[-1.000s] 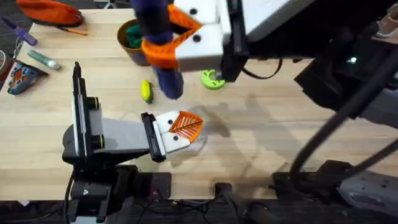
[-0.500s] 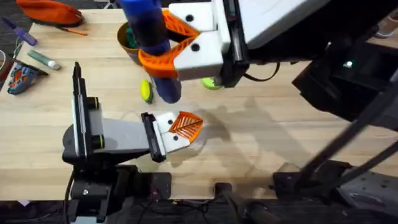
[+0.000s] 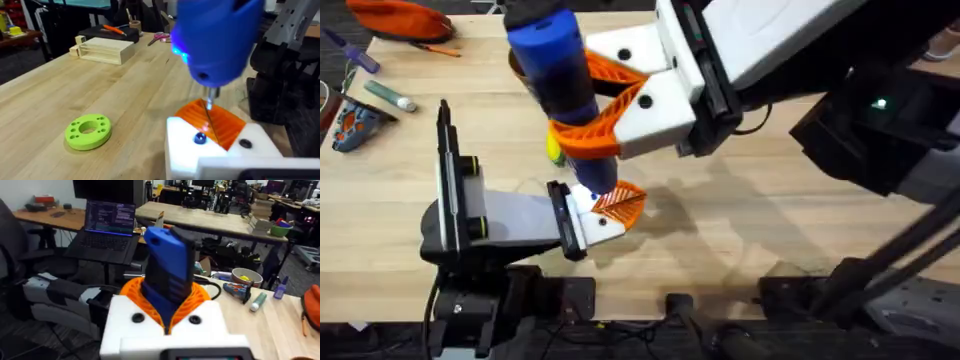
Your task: Pick up the gripper from the table and insert it into the empty holder that is missing its gripper. Then pick up a screw, insert it into the mounting hole, and use the screwdriver to tighten it. Finally, clean up the table by picking up the vegetable and placing it into the bucket.
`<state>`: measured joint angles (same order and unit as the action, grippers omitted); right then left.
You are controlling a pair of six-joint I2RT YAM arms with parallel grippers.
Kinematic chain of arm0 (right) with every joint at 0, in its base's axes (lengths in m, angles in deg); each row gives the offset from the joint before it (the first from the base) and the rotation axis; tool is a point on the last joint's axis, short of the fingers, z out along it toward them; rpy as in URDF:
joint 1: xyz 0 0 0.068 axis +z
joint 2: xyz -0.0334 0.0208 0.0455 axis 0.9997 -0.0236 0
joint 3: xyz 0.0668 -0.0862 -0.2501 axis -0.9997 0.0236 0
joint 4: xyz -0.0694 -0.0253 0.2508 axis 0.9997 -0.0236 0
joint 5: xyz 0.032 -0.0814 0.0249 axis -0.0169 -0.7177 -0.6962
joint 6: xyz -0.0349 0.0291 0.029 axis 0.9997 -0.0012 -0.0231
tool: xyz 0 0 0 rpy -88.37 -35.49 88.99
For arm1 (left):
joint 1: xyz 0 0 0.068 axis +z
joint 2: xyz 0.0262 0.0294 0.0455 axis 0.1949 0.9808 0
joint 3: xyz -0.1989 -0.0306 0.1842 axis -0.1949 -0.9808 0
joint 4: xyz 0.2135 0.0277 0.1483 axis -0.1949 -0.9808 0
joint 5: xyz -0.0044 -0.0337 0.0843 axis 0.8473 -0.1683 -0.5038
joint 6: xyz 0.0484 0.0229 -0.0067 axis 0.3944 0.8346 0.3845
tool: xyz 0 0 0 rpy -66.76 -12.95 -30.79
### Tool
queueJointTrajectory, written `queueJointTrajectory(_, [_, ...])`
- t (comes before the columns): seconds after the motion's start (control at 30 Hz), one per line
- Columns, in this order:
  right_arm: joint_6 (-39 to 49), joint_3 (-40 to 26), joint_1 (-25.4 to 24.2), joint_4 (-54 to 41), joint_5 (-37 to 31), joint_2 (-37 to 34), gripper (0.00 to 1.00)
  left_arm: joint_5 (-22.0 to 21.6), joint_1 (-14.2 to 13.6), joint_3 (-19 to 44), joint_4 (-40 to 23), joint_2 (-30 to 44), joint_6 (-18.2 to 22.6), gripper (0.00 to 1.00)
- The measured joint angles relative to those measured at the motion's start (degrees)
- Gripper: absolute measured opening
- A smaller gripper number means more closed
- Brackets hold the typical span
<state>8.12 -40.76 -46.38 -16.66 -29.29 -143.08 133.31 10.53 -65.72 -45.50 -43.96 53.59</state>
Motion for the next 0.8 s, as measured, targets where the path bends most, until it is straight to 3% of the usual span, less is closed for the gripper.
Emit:
queueJointTrajectory(0.2, [0.1,0.0,2.3,0.0,-0.5,0.0,0.026,0.0,0.0,0.0,0.0,0.0,0.0,0.014])
queueJointTrajectory(0.8, [2.1,0.0,2.8,1.5,-0.7,-1.8,0.026,0.0,0.0,0.0,0.0,0.0,0.0,0.014])
